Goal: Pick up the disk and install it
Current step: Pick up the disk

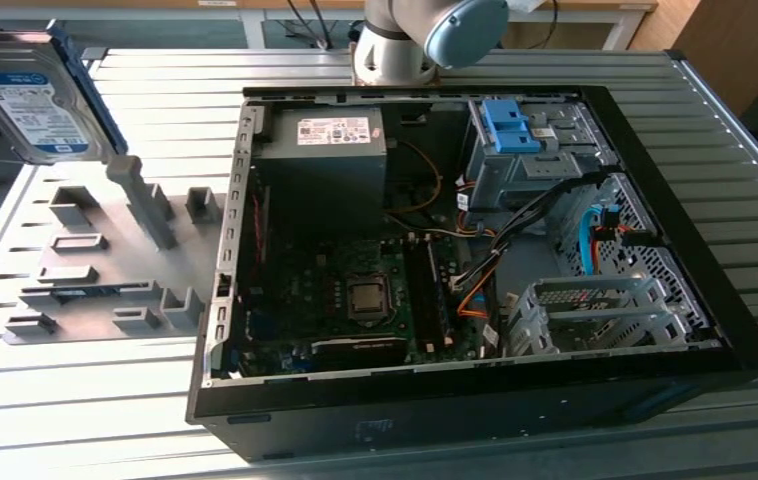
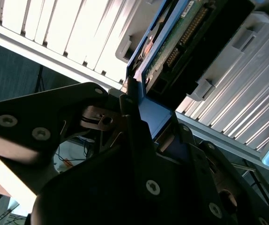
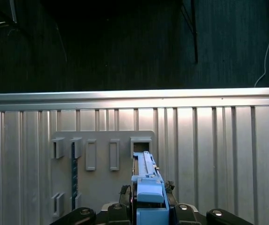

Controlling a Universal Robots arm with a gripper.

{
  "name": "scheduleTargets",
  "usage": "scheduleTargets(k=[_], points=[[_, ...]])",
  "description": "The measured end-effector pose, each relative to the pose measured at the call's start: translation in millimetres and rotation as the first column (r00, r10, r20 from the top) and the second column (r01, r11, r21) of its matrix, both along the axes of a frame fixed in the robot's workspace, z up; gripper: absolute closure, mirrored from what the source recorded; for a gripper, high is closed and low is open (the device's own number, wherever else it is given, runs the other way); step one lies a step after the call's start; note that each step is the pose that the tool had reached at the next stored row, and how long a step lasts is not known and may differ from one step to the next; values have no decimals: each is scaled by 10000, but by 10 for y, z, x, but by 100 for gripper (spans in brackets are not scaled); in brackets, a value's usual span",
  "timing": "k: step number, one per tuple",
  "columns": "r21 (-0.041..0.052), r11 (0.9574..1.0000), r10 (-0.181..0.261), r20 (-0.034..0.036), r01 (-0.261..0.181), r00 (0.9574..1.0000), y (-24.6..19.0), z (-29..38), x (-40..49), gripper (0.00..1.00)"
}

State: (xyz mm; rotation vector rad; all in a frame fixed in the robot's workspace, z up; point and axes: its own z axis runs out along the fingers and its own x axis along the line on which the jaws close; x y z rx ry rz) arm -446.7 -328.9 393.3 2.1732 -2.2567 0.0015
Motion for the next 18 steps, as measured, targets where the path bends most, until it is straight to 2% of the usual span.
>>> scheduleTargets(k=[18], points=[[0, 10000, -1, 0, 1, 10000, 0, 152, 0, 64]])
